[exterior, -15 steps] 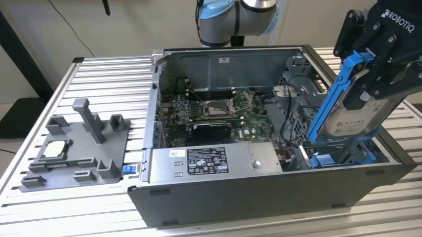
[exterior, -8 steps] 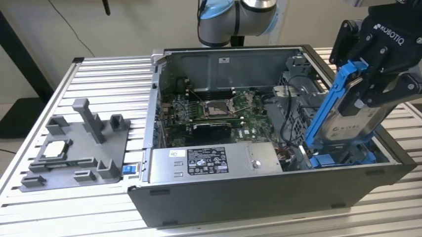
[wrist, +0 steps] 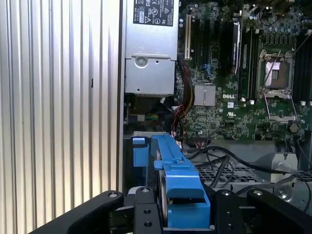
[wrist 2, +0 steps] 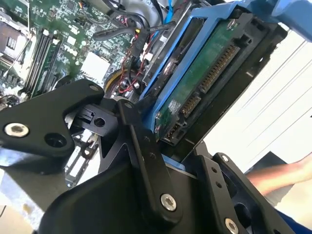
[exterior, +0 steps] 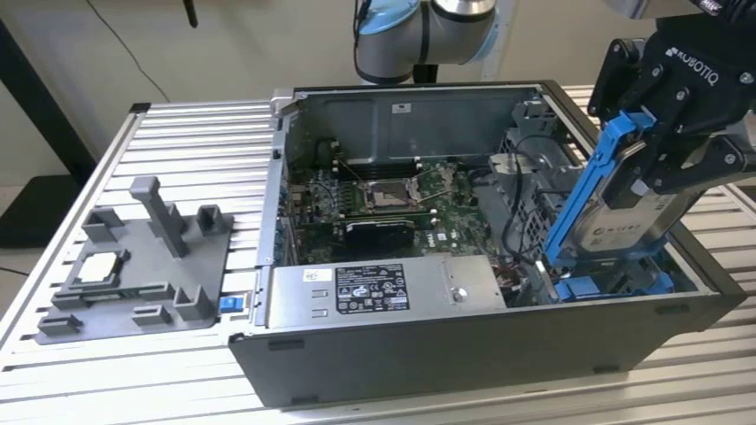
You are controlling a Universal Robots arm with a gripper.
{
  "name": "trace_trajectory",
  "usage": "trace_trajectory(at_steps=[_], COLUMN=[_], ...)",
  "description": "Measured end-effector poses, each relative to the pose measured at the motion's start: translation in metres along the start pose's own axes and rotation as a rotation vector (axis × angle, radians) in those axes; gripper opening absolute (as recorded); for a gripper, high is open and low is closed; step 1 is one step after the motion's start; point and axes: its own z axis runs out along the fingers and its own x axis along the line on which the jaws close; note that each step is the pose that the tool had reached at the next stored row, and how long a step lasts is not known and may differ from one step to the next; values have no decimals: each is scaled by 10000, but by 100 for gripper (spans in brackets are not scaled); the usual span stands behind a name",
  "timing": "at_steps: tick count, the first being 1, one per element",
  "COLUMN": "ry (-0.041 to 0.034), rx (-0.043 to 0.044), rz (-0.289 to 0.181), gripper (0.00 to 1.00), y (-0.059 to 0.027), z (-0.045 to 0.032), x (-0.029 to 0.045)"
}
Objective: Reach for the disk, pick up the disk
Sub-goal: 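Pick up the disk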
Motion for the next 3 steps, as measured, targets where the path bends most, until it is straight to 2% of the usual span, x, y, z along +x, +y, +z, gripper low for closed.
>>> trace_trajectory(at_steps=[3], ry=[0], rx=[0], rz=[-1], gripper=[0], y=[0], z=[0], x=[0])
